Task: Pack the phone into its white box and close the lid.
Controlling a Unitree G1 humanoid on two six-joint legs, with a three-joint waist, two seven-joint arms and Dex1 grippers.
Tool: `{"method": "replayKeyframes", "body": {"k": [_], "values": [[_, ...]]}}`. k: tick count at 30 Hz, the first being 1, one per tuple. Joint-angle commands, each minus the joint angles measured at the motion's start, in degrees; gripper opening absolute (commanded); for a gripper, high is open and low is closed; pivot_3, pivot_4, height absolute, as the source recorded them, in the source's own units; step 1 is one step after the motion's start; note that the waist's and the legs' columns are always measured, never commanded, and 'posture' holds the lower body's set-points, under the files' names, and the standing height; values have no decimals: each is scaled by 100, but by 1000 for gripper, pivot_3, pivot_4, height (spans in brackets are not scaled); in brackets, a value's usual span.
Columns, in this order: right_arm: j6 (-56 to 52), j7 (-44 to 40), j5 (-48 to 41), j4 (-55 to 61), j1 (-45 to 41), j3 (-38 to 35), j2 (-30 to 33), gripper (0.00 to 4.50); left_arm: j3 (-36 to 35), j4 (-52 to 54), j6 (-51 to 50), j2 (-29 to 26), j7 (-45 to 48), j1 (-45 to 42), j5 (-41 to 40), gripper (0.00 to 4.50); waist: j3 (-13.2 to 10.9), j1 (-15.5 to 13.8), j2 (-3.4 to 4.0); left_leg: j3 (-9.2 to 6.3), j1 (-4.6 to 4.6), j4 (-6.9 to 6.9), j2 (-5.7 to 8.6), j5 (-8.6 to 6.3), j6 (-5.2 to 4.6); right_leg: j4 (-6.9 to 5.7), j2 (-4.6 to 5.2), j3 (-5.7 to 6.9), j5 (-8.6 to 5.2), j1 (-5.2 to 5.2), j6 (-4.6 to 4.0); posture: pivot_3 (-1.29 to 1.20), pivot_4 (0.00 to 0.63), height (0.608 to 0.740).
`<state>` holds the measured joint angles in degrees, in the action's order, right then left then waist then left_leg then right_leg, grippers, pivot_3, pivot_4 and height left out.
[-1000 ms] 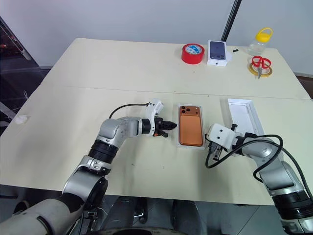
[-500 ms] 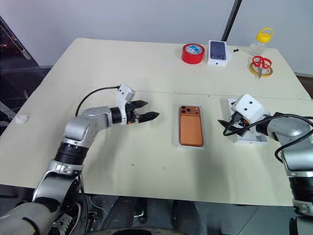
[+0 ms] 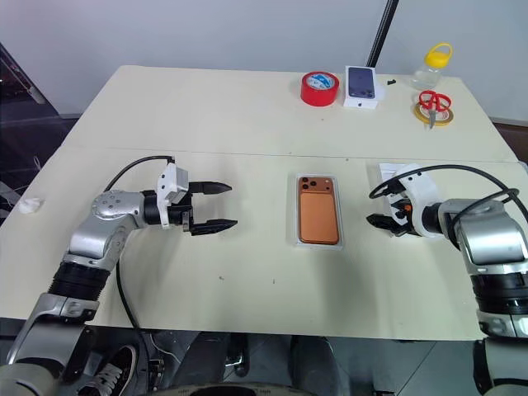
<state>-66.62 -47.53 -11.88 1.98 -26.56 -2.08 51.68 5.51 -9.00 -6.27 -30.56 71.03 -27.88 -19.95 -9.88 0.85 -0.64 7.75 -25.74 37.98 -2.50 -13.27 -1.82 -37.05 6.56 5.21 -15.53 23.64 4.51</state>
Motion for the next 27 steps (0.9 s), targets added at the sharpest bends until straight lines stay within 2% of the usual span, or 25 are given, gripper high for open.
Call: {"method": "replayKeyframes", "body": {"k": [1, 6, 12, 15, 21, 27], "values": [[-631, -36, -137, -75, -470, 282, 220, 3972, -149, 160, 426, 13, 197, 27, -139, 4500, 0, 2, 0, 0, -3, -1, 0, 0, 0, 0, 0, 0, 0, 3, 0, 0, 150, 723], [-1242, 4, -225, -376, -1026, 717, 230, 3972, -189, 122, 773, 36, 163, 75, -102, 4500, -1, 1, 4, 1, -22, -1, 0, 4, -7, -3, -1, 0, 0, 21, 1, 0, 150, 723], [-1678, 412, -254, -1040, -1553, 698, -188, 3972, -144, 458, 697, 129, -183, 313, -80, 4500, 0, 10, 4, 5, -72, 12, 1, 9, -10, -13, -3, 2, 8, 66, 13, 0, 150, 723], [-1660, 676, -174, -1398, -1685, 653, -337, 3089, -127, 703, 608, 155, -353, 509, -85, 4500, 1, 27, 3, 7, -70, 15, 0, 9, -11, -15, -5, 8, 14, 64, 22, 0, 150, 723], [-1481, 978, -87, -1735, -1602, 625, -434, 76, -171, 939, 482, 131, -547, 649, -114, 4500, 4, 24, 0, 8, -66, 18, -2, 12, -15, -23, -10, 9, 15, 61, 18, 0, 150, 723], [-1692, 1236, -212, -1591, -1629, 123, -752, 76, -192, 934, 341, 51, -551, 591, -188, 4500, 14, 36, -16, 8, -63, 21, -6, 13, -16, -24, -17, 9, 19, 55, 24, 0, 150, 723]]}}
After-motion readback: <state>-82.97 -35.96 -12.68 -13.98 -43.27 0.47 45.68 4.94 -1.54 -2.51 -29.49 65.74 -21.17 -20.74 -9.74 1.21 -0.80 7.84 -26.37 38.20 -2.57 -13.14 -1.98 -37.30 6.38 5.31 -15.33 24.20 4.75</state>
